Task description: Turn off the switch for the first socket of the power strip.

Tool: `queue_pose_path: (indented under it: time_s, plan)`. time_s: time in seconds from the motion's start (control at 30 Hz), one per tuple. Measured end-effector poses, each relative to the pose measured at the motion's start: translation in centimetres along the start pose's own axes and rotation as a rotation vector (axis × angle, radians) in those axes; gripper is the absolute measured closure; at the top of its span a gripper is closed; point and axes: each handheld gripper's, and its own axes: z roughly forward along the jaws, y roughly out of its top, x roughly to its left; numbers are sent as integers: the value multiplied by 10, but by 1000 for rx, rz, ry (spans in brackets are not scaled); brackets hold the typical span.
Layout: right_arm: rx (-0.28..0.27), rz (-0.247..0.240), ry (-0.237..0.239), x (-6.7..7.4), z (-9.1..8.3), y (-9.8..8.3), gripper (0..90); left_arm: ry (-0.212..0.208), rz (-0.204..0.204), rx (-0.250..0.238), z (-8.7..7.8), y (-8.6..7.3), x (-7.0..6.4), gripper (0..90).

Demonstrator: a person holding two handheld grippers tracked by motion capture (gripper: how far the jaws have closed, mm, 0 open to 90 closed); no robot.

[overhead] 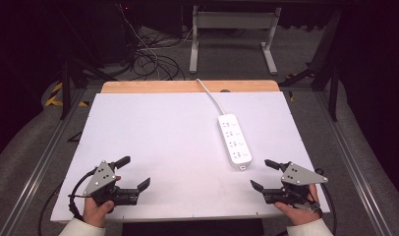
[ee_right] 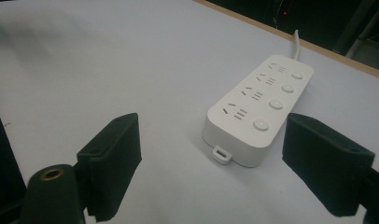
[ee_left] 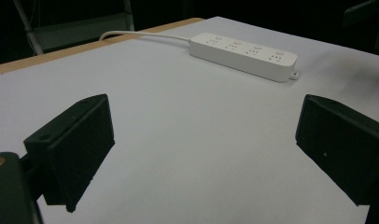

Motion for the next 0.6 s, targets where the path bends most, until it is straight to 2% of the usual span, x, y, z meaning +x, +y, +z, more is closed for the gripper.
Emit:
queue_pose_path:
  time_s: [0.1,0.33,0.37,0.5,0.57,0.6]
  plan:
    - [3,-10,-1,0,0,0,199,24,7,0,0,0,-1,47]
    - [-2,-6,12,1,0,0,205,34,7,0,-1,0,-2,46]
    - [-1,-9,14,1,0,0,205,38,23,3,-1,0,-2,46]
    - [-2,-15,12,1,0,0,208,49,43,9,-1,1,-5,46]
    - [-1,-16,13,1,0,0,219,60,73,8,-1,1,-7,46]
    - [-4,-17,27,3,0,1,271,58,80,7,-1,1,-9,45]
